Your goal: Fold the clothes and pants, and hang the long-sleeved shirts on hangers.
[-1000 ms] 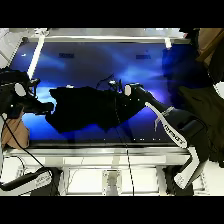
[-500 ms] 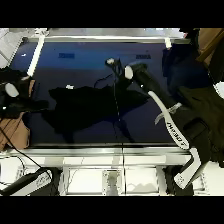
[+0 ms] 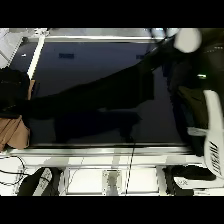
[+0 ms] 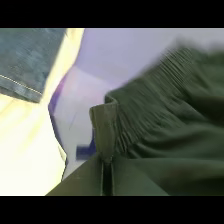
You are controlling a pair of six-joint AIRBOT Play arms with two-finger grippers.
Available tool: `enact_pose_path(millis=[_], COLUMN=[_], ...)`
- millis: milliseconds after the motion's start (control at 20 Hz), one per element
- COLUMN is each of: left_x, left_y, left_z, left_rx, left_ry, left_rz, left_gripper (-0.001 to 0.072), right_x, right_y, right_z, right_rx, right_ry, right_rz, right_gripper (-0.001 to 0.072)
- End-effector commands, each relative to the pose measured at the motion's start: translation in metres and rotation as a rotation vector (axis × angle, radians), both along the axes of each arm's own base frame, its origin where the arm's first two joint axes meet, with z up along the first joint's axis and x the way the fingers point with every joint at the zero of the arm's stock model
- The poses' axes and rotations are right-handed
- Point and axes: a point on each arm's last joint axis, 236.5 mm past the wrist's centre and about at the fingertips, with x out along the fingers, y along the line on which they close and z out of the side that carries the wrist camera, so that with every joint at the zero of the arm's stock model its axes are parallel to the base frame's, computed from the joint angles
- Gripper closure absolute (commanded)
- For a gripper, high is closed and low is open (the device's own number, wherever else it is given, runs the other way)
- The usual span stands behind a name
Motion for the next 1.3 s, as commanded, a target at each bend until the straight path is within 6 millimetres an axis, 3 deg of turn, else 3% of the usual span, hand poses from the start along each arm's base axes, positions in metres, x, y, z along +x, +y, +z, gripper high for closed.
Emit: enact_pose_path(millis=[0,150,200,250,300,450,600,650,750,850,1050,1150,1250], left_x=[0.003,0.005,0.006,0.005,0.003,-0.010,-0.013,-0.012,-0.011,-0.011,-0.010,-0.010,-0.010], left_y=[-0.003,0.001,0.001,0.004,0.011,0.031,0.034,0.035,0.035,0.035,0.036,0.035,0.035], left_z=[0.018,0.009,0.005,0.001,-0.003,-0.017,-0.026,-0.028,-0.032,-0.035,-0.036,-0.036,-0.036], left_rx=[-0.027,-0.034,-0.038,-0.033,-0.011,0.063,0.065,0.062,0.057,0.053,0.051,0.050,0.050], left_ry=[-0.089,-0.063,-0.052,-0.034,-0.011,0.089,0.125,0.131,0.140,0.147,0.153,0.153,0.153], left_rz=[0.017,0.024,0.024,0.026,0.033,0.056,0.058,0.058,0.057,0.057,0.056,0.056,0.056], left_gripper=[0.0689,0.0689,0.0689,0.0689,0.0689,0.0689,0.0689,0.0689,0.0688,0.0689,0.0688,0.0688,0.0688], right_x=[-0.026,-0.015,-0.009,-0.004,0.000,0.003,-0.013,-0.022,-0.044,-0.074,-0.133,-0.139,-0.126], right_y=[-0.023,-0.026,-0.026,-0.028,-0.034,-0.069,-0.113,-0.118,-0.117,-0.111,-0.106,-0.105,-0.099], right_z=[0.040,0.008,-0.009,-0.029,-0.046,-0.092,-0.115,-0.122,-0.142,-0.178,-0.286,-0.316,-0.329], right_rx=[0.011,-0.039,-0.045,-0.060,-0.082,-0.140,-0.136,-0.091,0.051,0.147,0.185,0.200,0.237], right_ry=[-0.082,-0.026,0.015,0.066,0.111,0.275,0.430,0.479,0.585,0.706,0.875,0.866,0.792], right_rz=[-0.022,-0.040,-0.050,-0.062,-0.079,-0.164,-0.265,-0.276,-0.275,-0.282,-0.325,-0.356,-0.338], right_gripper=[0.0708,0.0704,0.0574,0.0304,0.0213,0.0218,0.0277,0.0277,0.0277,0.0276,0.0254,0.0254,0.0255])
